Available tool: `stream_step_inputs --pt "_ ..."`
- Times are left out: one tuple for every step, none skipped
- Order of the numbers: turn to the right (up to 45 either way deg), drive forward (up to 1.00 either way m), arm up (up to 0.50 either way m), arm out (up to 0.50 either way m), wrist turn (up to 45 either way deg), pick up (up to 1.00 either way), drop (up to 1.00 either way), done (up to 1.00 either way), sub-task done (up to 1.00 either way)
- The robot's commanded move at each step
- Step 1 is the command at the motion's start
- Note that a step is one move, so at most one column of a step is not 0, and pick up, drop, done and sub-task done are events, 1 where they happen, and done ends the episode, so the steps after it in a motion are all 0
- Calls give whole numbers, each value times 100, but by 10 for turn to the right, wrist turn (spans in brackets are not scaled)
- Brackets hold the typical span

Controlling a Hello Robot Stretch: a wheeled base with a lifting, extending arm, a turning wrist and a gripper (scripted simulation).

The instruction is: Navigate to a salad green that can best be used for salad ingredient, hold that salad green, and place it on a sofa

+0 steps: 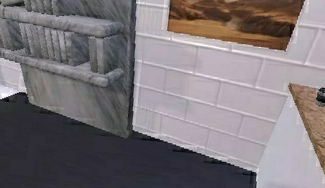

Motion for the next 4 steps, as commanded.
stream_step_inputs --pt "0 0 10 0 0 0 0 0 0" --pt "0 0 -10 0 0 0 0 0 0" --pt "0 0 10 0 0 0 0 0 0" --pt "0 0 0 0 -450 0 0 0 0"
